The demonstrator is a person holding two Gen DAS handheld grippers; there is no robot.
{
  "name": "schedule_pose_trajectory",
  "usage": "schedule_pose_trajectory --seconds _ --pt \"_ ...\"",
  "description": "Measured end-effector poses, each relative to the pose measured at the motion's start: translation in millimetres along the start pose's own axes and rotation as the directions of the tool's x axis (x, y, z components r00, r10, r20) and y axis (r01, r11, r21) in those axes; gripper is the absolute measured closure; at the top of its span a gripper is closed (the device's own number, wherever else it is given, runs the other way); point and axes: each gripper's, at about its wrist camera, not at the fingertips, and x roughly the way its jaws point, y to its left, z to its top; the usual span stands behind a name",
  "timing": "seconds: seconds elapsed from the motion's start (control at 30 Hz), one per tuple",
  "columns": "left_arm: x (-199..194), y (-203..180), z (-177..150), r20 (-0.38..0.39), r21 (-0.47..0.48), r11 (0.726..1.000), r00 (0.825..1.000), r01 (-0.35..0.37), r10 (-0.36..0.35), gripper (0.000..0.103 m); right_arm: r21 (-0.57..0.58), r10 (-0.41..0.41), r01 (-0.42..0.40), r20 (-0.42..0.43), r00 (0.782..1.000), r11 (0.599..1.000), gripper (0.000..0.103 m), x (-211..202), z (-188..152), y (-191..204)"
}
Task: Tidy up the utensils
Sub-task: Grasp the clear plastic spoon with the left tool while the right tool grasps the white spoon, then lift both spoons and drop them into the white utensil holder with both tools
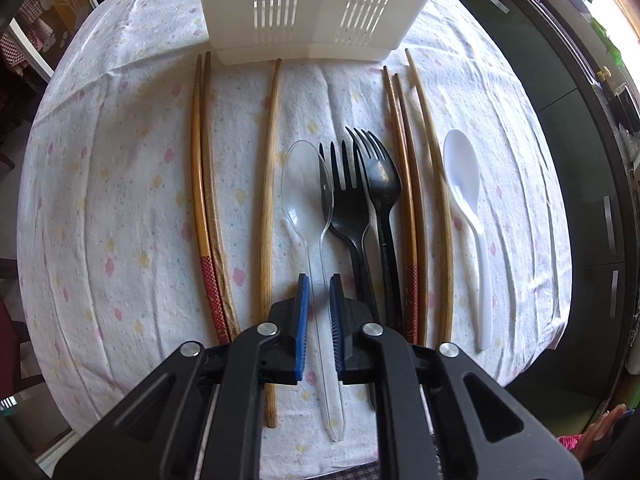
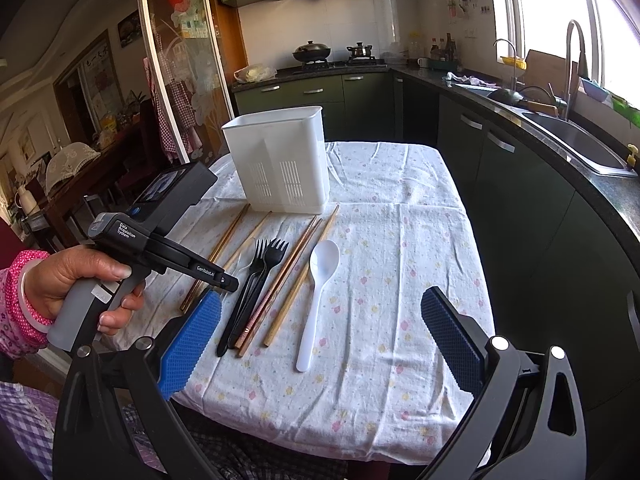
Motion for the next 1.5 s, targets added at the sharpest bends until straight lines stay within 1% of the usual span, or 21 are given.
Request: schedule_pose_trajectory --seconds 0.1,0.17,0.23,0.3,0.37,0.4,0.47,0.53,0.73,0.8,0.9,0.97,1.0,1.03,1.07,1.17,1.3,1.37,1.4,1.47,1.5 --pt "0 6 2 0.009 -0.006 1.000 1.000 0.013 -0.013 0.094 -0.009 -0.017 0.017 -0.020 1.000 1.000 0.004 13 5 -1" --pt "-2 8 1 0.016 -0.006 1.000 1.000 0.020 -0.020 0.094 -0.020 -0.047 0.046 -0.061 0.997 0.999 0.004 33 11 -4" --pt "-8 13 -4 0.025 0.006 1.000 0.999 0.026 -0.026 0.094 -0.012 -0.073 0.072 -0.132 0.989 0.997 0.004 61 17 -12" --pt "-15 14 -6 0.038 0.018 0.999 0.999 0.028 -0.028 0.094 0.034 -0.028 0.037 -0.218 0.976 0.999 0.005 91 22 -22" --pt "-23 16 -10 0.053 0.032 0.999 0.998 0.025 -0.027 0.094 0.071 0.034 -0.015 -0.275 0.961 0.997 0.015 113 25 -27" --pt "-25 15 -10 0.058 0.038 0.999 0.998 0.025 -0.027 0.094 0.066 0.039 -0.020 -0.299 0.954 0.998 0.018 122 27 -26" --pt "-29 14 -10 0.062 0.046 0.999 0.998 0.025 -0.028 0.094 0.045 0.022 -0.008 -0.342 0.939 0.999 0.034 138 27 -21" --pt "-32 13 -9 0.064 0.052 0.998 0.998 0.027 -0.030 0.094 0.008 0.003 0.000 -0.382 0.924 1.000 0.042 150 26 -14" --pt "-37 17 -12 0.076 0.057 0.998 0.996 0.036 -0.040 0.094 -0.053 -0.025 0.002 -0.453 0.891 0.999 0.044 168 24 1" --pt "-38 16 -13 0.078 0.060 0.997 0.996 0.039 -0.044 0.094 -0.032 0.001 -0.018 -0.469 0.883 0.999 0.047 174 23 2" --pt "-41 16 -14 0.084 0.067 0.997 0.995 0.043 -0.049 0.094 -0.030 0.007 -0.026 -0.502 0.865 0.999 0.058 185 23 3" --pt "-44 17 -14 0.089 0.072 0.996 0.995 0.044 -0.050 0.094 -0.022 0.012 -0.027 -0.518 0.855 0.999 0.070 193 22 2" --pt "-46 18 -15 0.091 0.074 0.996 0.994 0.045 -0.051 0.094 -0.024 0.010 -0.027 -0.526 0.850 0.999 0.073 196 21 3" --pt "-48 19 -16 0.094 0.075 0.996 0.994 0.046 -0.053 0.094 -0.026 0.007 -0.024 -0.518 0.855 0.999 0.076 196 22 5" --pt "-50 19 -16 0.096 0.075 0.996 0.994 0.048 -0.055 0.094 -0.021 0.015 -0.030 -0.523 0.852 0.999 0.087 198 22 5" --pt "-59 21 -17 0.110 0.082 0.995 0.992 0.058 -0.067 0.094 -0.026 0.005 -0.020 -0.500 0.866 0.999 0.092 197 23 4" --pt "-87 18 -14 0.168 0.108 0.989 0.978 0.102 -0.120 0.094 0.049 0.077 -0.063 -0.399 0.914 0.997 0.092 171 30 -7" --pt "-110 16 -9 0.230 0.124 0.986 0.963 0.114 -0.141 0.094 0.091 0.120 -0.094 -0.344 0.931 0.991 0.092 158 34 -14" --pt "-123 15 -5 0.269 0.130 0.984 0.951 0.118 -0.150 0.094 0.104 0.136 -0.109 -0.315 0.939 0.989 0.092 150 36 -16" --pt "-151 15 5 0.352 0.139 0.981 0.919 0.134 -0.176 0.094 0.123 0.156 -0.127 -0.265 0.952 0.984 0.092 140 37 -19" --pt "-164 16 13 0.400 0.140 0.980 0.897 0.142 -0.187 0.094 0.131 0.167 -0.138 -0.242 0.956 0.982 0.092 135 37 -18"
